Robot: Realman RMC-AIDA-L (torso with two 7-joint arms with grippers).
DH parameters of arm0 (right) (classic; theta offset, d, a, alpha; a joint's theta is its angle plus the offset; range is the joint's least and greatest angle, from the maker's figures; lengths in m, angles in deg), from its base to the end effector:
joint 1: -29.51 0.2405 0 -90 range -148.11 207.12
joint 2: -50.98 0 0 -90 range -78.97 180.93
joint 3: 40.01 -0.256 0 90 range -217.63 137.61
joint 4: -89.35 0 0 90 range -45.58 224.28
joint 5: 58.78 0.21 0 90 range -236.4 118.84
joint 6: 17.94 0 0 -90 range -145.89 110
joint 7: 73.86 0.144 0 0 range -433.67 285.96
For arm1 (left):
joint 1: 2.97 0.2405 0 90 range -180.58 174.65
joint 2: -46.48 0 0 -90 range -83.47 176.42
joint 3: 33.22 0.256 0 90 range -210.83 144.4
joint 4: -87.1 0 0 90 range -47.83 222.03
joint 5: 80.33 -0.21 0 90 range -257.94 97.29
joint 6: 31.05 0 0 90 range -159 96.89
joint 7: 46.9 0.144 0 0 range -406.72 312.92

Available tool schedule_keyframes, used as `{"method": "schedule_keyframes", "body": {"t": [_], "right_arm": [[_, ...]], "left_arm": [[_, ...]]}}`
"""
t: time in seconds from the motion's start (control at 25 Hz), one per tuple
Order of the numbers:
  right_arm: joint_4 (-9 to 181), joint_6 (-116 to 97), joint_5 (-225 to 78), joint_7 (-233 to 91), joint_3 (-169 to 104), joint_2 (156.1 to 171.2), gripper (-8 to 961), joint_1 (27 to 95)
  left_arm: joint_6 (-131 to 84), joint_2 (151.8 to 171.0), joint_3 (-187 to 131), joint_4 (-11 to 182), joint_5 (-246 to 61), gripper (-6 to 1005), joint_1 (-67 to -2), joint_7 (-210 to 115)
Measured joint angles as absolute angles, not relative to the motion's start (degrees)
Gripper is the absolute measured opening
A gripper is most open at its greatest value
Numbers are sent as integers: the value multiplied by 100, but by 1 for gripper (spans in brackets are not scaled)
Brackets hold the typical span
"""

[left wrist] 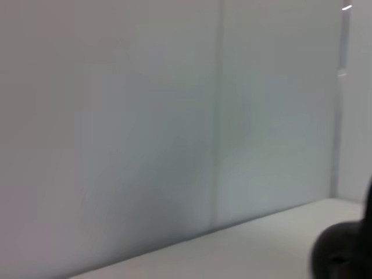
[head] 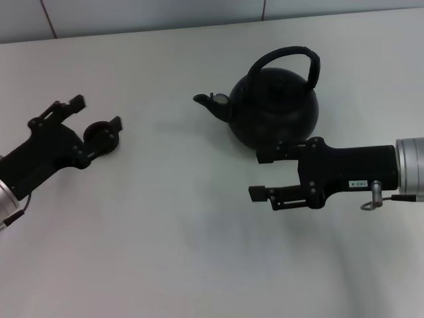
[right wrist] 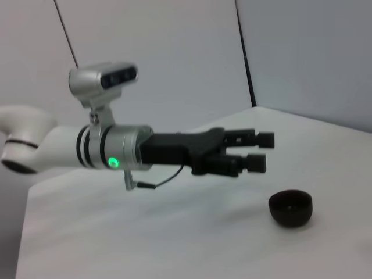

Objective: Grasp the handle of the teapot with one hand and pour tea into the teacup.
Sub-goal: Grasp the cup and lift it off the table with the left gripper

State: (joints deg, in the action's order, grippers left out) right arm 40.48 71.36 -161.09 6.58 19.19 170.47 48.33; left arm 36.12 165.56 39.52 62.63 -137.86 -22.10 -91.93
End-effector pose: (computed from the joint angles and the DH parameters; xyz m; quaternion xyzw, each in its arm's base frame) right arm 0.2598 0.2911 -0.0086 -0.9508 0.1788 0.2333 0.0983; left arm -0.2959 0.3147 -0.0353 -0.8634 -0.1893 -0.3097 0.3504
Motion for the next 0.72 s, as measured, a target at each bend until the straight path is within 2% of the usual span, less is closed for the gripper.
{"method": "schedule_keyframes", "body": {"t": [0.2,0.72], "right_arm": [[4049,7119,-16057,658,1908,17037,761,4890],[4049,7047,-16055,647,1908,17033,761,4925]], "left_arm": [[2862,16561,4488,6691,-12685,772,-2214,-8385],[2445,16565,4937,6794,-12416,759,-2148,-8232]]}}
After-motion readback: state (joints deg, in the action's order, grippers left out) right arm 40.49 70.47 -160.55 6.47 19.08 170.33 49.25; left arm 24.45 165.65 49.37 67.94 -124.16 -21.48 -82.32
